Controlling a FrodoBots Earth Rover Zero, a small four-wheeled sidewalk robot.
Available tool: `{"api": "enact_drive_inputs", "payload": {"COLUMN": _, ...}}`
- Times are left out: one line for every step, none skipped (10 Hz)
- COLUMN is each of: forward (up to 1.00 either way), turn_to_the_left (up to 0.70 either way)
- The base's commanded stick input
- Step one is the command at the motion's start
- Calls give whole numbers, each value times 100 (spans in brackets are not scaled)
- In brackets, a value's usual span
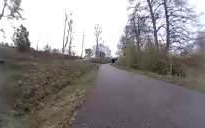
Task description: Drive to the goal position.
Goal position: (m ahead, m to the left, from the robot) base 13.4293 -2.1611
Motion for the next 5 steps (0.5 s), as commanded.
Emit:
{"api": "enact_drive_inputs", "payload": {"forward": 70, "turn_to_the_left": 0}}
{"api": "enact_drive_inputs", "payload": {"forward": 70, "turn_to_the_left": 0}}
{"api": "enact_drive_inputs", "payload": {"forward": 70, "turn_to_the_left": -27}}
{"api": "enact_drive_inputs", "payload": {"forward": 70, "turn_to_the_left": -27}}
{"api": "enact_drive_inputs", "payload": {"forward": 70, "turn_to_the_left": -18}}
